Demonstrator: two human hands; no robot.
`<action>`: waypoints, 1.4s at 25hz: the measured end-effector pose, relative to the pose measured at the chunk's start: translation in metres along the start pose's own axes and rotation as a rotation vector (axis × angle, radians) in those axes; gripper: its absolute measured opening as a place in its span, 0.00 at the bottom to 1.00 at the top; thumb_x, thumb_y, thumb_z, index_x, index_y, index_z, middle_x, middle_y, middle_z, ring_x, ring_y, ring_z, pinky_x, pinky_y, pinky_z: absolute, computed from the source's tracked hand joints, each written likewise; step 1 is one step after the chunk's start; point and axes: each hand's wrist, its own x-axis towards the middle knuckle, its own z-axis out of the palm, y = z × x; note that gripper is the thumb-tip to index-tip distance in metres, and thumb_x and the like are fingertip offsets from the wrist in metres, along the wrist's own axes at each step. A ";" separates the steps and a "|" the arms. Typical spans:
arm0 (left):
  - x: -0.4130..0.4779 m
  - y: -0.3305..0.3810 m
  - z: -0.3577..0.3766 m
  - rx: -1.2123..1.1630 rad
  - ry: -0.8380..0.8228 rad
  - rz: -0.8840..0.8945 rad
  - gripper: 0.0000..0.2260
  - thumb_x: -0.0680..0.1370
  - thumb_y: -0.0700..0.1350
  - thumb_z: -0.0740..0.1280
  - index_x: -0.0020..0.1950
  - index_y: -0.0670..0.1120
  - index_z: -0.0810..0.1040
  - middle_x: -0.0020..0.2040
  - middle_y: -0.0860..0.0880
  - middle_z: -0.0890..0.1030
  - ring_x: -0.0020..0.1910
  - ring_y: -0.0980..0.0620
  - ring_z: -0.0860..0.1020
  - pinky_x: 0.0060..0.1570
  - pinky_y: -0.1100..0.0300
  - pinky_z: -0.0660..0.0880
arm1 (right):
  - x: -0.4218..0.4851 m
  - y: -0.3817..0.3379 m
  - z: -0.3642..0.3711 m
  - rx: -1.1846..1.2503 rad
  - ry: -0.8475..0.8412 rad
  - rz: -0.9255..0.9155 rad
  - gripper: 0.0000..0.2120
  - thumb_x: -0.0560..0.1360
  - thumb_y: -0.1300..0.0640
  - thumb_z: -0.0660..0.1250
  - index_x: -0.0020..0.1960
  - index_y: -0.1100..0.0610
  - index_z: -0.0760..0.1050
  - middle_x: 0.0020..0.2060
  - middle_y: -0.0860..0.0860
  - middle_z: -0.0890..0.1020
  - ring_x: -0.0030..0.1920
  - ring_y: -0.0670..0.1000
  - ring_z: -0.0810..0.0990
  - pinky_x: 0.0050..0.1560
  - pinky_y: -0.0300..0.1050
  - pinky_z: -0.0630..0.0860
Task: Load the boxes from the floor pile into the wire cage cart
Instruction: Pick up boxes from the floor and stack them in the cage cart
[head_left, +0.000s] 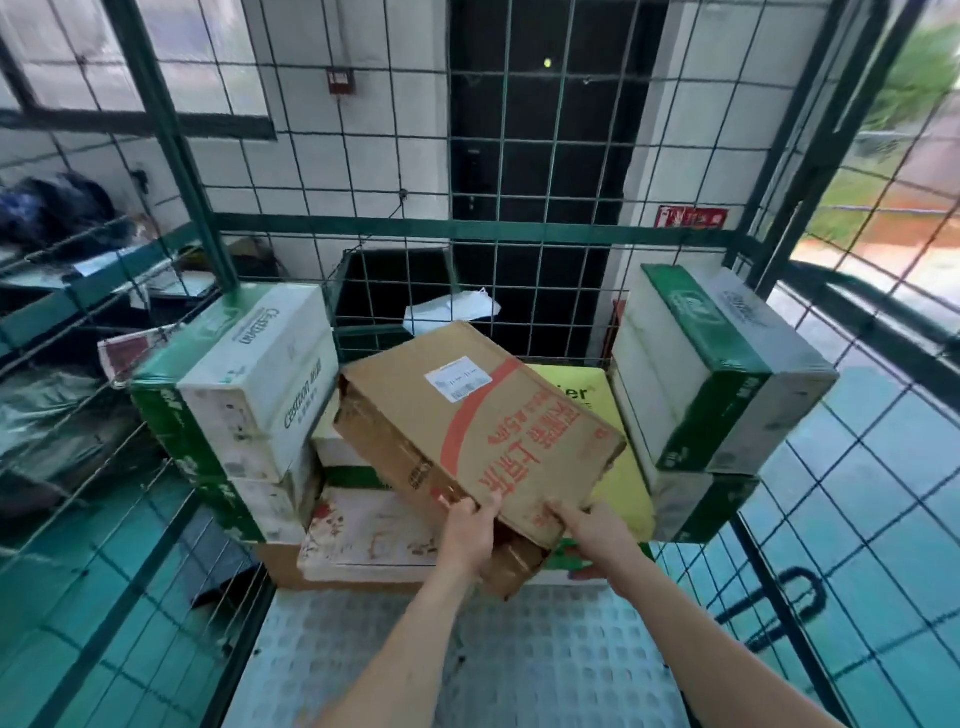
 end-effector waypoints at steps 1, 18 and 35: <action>0.027 -0.024 0.008 -0.006 0.001 -0.024 0.24 0.75 0.60 0.71 0.61 0.43 0.82 0.58 0.49 0.84 0.59 0.46 0.81 0.65 0.43 0.76 | 0.010 0.003 -0.003 0.012 0.031 0.004 0.23 0.77 0.40 0.68 0.63 0.54 0.68 0.52 0.50 0.77 0.52 0.54 0.80 0.43 0.56 0.85; 0.178 -0.034 -0.124 -0.243 0.192 -0.362 0.24 0.76 0.51 0.66 0.69 0.40 0.75 0.55 0.42 0.81 0.54 0.38 0.82 0.51 0.37 0.81 | 0.129 -0.031 0.021 -0.301 0.204 -0.301 0.15 0.85 0.54 0.56 0.69 0.55 0.73 0.54 0.48 0.81 0.51 0.51 0.79 0.39 0.41 0.72; 0.283 0.064 -0.214 -0.489 0.285 -0.206 0.12 0.86 0.38 0.55 0.67 0.46 0.71 0.64 0.41 0.78 0.57 0.40 0.79 0.71 0.40 0.68 | 0.241 -0.150 0.142 -0.401 0.011 -0.499 0.25 0.85 0.59 0.57 0.81 0.52 0.58 0.78 0.46 0.64 0.74 0.53 0.67 0.71 0.49 0.69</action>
